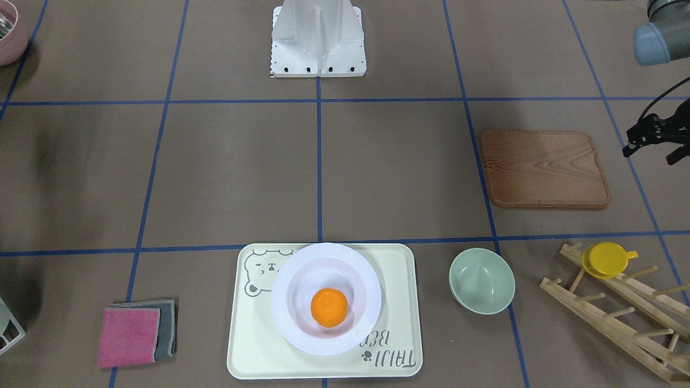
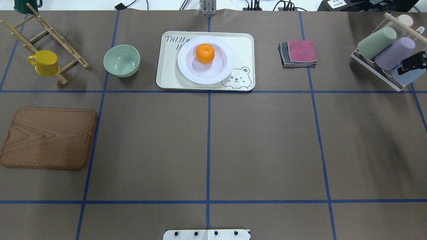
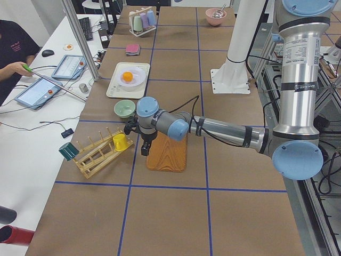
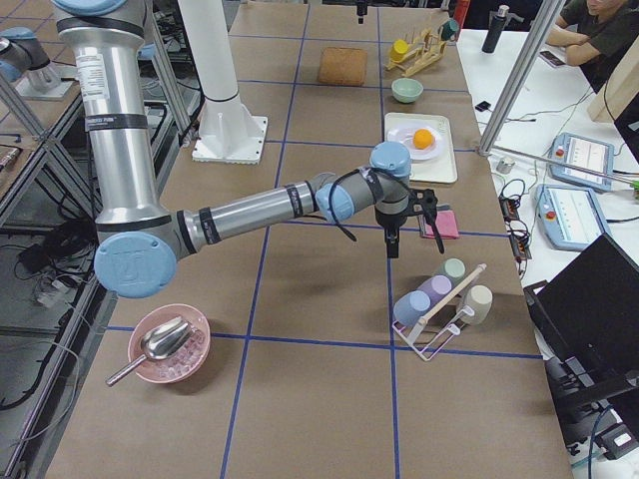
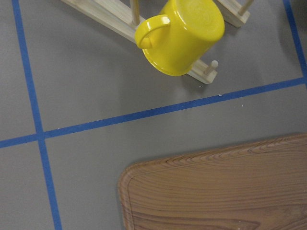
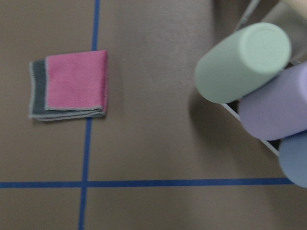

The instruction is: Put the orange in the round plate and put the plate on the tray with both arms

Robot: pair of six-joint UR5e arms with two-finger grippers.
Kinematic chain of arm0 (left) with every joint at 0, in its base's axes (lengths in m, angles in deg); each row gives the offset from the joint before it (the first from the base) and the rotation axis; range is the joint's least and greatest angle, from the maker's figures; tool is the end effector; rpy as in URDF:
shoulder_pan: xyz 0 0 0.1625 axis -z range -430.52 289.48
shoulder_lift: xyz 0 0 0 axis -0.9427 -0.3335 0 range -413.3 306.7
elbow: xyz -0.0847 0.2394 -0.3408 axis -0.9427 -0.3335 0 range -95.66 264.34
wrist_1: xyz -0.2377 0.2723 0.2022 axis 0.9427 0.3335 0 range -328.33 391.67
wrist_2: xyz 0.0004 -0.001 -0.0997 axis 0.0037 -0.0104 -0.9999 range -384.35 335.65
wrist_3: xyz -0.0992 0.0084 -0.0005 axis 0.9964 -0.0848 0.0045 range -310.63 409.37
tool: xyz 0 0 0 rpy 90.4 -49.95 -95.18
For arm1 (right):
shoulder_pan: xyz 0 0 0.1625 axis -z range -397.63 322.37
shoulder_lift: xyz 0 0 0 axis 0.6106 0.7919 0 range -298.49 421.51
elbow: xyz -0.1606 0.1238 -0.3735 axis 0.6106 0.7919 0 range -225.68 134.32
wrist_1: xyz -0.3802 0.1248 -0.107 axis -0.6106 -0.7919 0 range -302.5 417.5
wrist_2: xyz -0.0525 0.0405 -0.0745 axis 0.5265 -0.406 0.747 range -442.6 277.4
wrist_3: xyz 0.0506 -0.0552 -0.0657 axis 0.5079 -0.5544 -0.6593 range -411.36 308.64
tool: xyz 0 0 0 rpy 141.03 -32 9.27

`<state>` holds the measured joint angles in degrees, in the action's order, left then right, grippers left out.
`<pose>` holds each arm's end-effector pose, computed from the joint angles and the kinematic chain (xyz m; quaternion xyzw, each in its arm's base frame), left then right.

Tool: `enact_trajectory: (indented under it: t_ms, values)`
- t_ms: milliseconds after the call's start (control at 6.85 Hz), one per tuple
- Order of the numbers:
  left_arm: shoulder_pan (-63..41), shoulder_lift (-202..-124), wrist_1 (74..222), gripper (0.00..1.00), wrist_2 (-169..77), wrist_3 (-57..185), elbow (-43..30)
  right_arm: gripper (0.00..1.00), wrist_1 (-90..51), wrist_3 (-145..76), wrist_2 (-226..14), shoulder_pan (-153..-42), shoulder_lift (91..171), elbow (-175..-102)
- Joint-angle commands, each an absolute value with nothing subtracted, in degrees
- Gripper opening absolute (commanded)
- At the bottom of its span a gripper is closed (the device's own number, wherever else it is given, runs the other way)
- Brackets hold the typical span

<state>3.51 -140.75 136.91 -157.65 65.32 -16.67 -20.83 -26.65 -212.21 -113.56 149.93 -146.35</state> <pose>0.0722 -0.4883 0.5556 0.0841 0.3996 0.0760 0.9097 -0.0580 -0.5187 0.5338 0.0739 -0.3774 0.0153 0.9230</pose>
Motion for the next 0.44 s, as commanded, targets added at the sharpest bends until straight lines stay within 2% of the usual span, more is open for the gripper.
enact_trajectory:
  t_ms: [0,292]
  values:
    - [4.0,-139.4,136.6,0.99,-157.6,64.8,-16.6,1.0,-20.3,-30.6,-212.3,-116.3,158.2,-146.9]
    - [4.0,-138.5,136.8,0.99,-157.7,64.8,-16.7,1.0,-20.1,-32.9,-212.5,-117.1,159.9,-147.7]
